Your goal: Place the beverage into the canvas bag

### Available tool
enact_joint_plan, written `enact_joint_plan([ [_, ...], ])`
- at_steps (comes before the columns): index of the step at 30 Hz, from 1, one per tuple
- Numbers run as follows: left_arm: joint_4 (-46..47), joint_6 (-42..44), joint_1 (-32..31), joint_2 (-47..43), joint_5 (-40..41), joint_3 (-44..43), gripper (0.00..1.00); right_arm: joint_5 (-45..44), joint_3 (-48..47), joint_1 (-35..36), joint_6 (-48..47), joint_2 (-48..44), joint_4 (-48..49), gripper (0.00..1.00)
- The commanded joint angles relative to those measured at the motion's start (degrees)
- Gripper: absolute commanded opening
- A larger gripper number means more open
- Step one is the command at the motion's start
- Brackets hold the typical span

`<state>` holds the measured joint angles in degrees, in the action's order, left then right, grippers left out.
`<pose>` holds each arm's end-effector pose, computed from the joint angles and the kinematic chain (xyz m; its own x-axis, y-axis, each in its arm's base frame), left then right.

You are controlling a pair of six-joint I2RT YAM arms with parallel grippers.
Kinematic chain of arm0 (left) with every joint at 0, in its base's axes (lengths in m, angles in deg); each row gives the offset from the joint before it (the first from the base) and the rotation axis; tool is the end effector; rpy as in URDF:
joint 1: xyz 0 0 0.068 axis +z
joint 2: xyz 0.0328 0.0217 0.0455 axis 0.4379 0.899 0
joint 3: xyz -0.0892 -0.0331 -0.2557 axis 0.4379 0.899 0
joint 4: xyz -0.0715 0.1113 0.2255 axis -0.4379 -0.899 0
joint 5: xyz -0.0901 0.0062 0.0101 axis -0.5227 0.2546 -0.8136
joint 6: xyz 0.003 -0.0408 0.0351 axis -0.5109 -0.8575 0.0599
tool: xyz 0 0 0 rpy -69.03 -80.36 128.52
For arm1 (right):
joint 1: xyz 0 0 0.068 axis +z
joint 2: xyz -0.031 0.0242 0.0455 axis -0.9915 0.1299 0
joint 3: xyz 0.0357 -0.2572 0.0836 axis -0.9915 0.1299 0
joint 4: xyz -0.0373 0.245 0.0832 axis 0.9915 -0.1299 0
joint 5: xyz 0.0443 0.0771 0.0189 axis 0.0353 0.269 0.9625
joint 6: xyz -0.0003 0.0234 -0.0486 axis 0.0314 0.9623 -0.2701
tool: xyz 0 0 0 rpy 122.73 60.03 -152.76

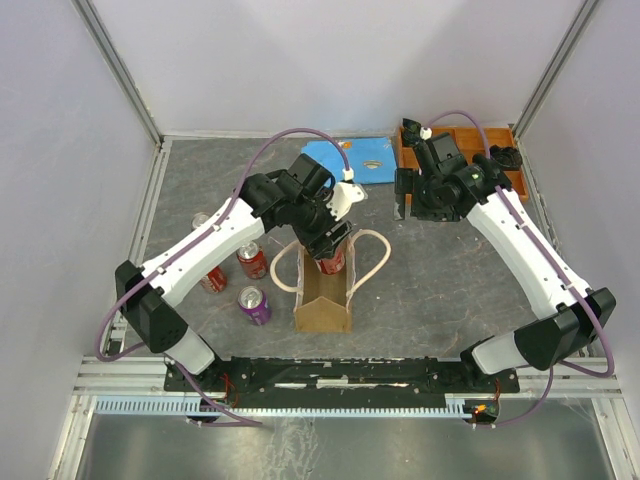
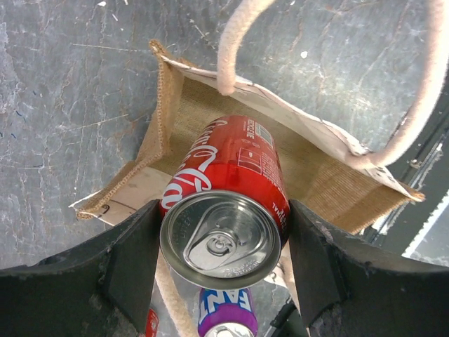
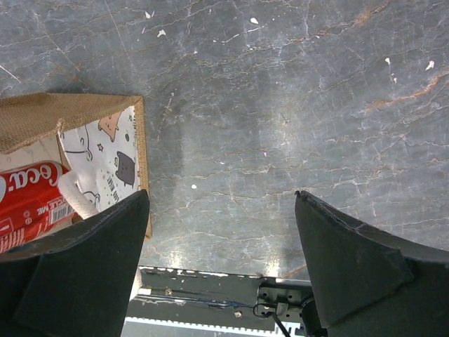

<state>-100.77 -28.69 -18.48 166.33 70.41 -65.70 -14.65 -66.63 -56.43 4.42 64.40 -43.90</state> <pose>0.2261 -0.2337 0.3560 -0.3665 0.7286 -0.5787 0.9058 0.4215 -0.0430 0.2545 0.1183 0.3759 -0.8348 0.1201 -0.5374 0.0519 0.9887 0.1404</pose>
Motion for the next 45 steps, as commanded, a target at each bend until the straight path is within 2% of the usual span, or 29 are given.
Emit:
enact_joint_plan([
  [1, 7.44, 2.64, -0.29, -2.81, 2.53, 1.51, 0.03, -0.02, 0.35, -0.28, -0.43, -1.63, 0.52, 0.92],
  [12, 19.05, 0.80, -0.36, 0.48, 6.61, 9.38, 0.03, -0.72, 0.80, -0.42, 0.10, -2.33, 0.05, 0.92],
  [21, 24.51, -2.01, -0.68, 2.93, 8.98, 12.14, 0.03, -1.20, -0.38, -0.53, -0.12, -2.12, -1.03, 0.92],
  [45, 28.77, -9.93, -2.26, 8.97, 8.68, 11.44, 0.03, -0.87, 0.46, -0.80, -0.54, -2.16, -1.62, 0.92],
])
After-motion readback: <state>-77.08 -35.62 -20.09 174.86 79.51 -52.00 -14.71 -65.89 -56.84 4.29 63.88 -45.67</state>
